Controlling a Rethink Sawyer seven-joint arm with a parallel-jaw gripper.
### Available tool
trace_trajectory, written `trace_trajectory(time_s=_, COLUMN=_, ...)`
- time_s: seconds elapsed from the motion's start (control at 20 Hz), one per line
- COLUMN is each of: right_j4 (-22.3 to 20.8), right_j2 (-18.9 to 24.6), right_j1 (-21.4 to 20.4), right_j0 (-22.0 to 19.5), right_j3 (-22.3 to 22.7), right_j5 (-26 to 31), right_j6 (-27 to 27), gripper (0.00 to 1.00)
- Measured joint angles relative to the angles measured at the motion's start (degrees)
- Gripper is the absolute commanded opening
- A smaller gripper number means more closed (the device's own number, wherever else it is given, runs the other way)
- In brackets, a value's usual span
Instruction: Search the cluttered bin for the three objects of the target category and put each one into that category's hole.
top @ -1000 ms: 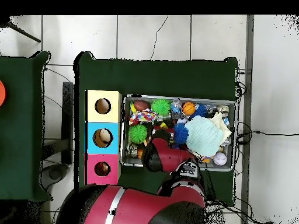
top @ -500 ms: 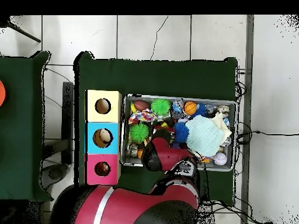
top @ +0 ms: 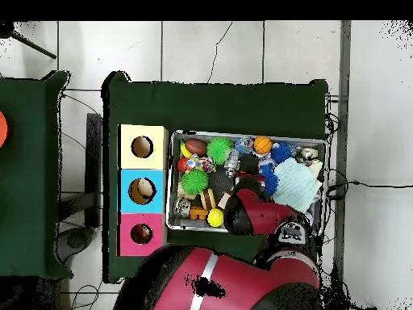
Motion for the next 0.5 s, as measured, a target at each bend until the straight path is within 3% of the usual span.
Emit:
trace_trajectory(time_s=0.25, right_j4=-0.69, right_j2=-0.93, right_j1=-0.60, right_j0=-0.49, right_j3=0.60, right_j5=1.57, right_j6=0.00, gripper=0.00)
trace_trajectory(time_s=0.5, right_j4=-1.22, right_j2=-1.64, right_j1=-3.55, right_j0=0.15, right_j3=2.23, right_j5=6.96, right_j6=0.00, gripper=0.00)
